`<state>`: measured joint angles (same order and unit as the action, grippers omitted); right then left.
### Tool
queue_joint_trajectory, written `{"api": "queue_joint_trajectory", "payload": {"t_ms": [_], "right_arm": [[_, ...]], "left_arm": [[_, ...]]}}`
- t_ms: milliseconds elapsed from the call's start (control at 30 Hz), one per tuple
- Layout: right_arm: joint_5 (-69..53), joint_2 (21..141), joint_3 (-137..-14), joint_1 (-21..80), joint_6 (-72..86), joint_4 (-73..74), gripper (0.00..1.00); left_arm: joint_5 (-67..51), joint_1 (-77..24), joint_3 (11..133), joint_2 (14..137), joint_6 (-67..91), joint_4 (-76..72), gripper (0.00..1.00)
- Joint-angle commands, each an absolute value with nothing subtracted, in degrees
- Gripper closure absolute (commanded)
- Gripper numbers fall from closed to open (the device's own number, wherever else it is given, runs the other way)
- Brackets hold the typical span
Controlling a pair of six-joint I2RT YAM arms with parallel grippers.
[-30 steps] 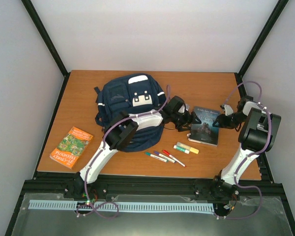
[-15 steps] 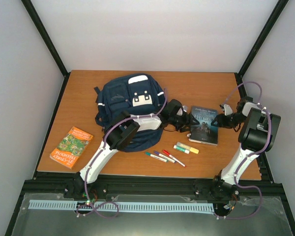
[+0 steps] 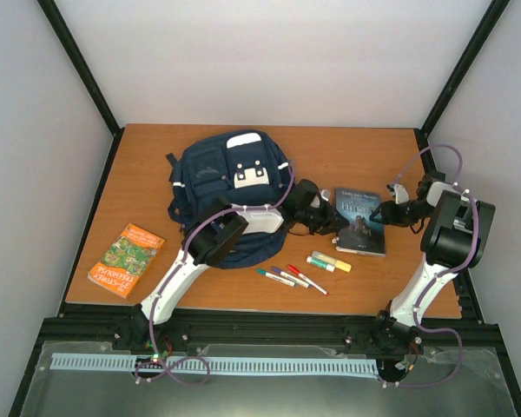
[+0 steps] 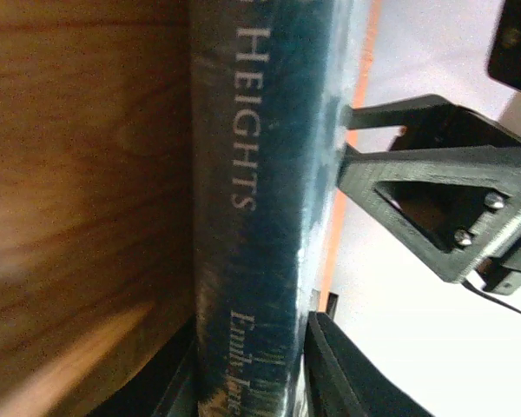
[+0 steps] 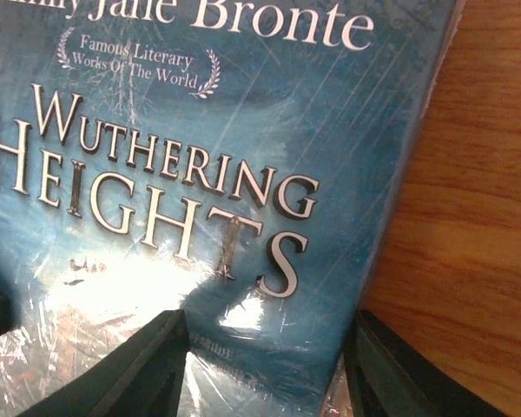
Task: Pack the student bag
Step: Pick up the book from the center of the board.
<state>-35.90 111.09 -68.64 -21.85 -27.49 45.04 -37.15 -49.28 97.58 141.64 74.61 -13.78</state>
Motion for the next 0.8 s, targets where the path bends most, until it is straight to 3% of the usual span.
{"api": "queue_joint_trajectory", "payload": {"t_ms": [0,100,133,167,200,367,533,767], "right_arm": [[-37.90,113.78,-64.60,-18.01,-27.40,49.19,0.48],[-40.20,112.82,-65.08,-18.66,-27.54,50.05,0.39],[-41.04,112.45,-65.62,-19.16,-27.59,50.82,0.29],[-41.98,111.90,-66.01,-19.83,-27.57,51.77,0.04],[-43.01,111.01,-66.35,-20.69,-27.51,52.68,0.00],[-43.90,103.05,-66.99,-24.92,-27.64,55.33,0.00],[-40.26,92.12,-67.23,-25.22,-26.78,54.30,0.00],[-33.03,72.42,-57.46,-28.45,-18.50,35.26,0.00]], "left_arm": [[-39.15,-51.24,98.48,137.05,75.12,-27.94,0.76],[-38.74,-51.24,96.92,135.98,74.83,-28.52,0.85],[-38.76,-51.24,96.53,135.64,74.80,-28.56,0.87],[-38.88,-51.24,96.09,135.29,74.84,-28.63,0.88],[-38.97,-51.24,95.54,134.74,74.93,-28.99,0.90],[-38.71,-51.22,93.46,128.75,68.19,-23.35,0.99],[-34.85,-51.24,91.14,120.20,53.15,-9.57,0.99],[-32.72,-49.83,82.27,108.41,45.07,-6.15,0.99]]}}
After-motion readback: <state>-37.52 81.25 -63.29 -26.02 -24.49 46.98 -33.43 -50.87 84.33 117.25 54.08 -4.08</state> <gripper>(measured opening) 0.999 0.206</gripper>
